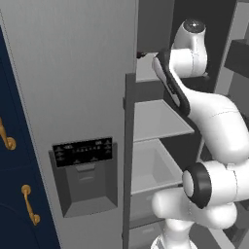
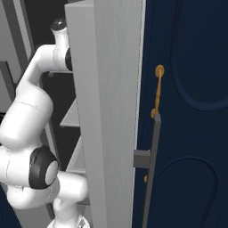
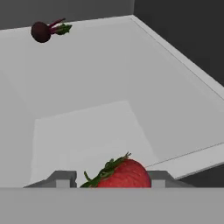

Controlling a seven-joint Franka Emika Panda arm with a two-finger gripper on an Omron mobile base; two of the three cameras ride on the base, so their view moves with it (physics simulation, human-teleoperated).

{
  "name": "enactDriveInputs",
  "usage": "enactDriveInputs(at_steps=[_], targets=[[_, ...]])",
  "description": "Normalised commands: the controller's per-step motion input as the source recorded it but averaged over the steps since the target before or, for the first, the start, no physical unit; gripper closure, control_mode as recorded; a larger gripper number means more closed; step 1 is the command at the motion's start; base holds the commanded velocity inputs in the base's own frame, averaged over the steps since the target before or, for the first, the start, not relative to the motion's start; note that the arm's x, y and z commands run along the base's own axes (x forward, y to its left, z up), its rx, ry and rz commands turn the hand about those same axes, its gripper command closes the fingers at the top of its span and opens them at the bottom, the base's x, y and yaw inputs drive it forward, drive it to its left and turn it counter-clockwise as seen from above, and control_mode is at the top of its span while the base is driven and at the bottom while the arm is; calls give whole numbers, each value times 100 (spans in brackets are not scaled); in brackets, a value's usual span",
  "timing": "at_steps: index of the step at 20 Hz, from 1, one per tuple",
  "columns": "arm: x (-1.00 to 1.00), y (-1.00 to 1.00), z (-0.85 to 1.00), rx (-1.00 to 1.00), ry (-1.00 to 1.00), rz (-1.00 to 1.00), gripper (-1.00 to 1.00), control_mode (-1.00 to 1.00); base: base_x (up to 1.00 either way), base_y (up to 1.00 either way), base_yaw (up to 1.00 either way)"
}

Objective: Take the strawberry from the fridge and place it on top of the pancake, located on the dining counter.

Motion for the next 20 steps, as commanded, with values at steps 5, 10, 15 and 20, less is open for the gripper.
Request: enactDriveInputs(at_steps=[5, 10, 15, 20], targets=[[-100, 18, 0, 0, 0, 2, 100, -100, 0, 0, 0], [-100, 19, 0, 0, 6, 9, 100, -100, 0, 0, 0], [-100, 12, -7, 0, 11, 8, 100, -100, 0, 0, 0], [-100, 2, -41, 2, 8, 2, 100, -100, 0, 0, 0]])
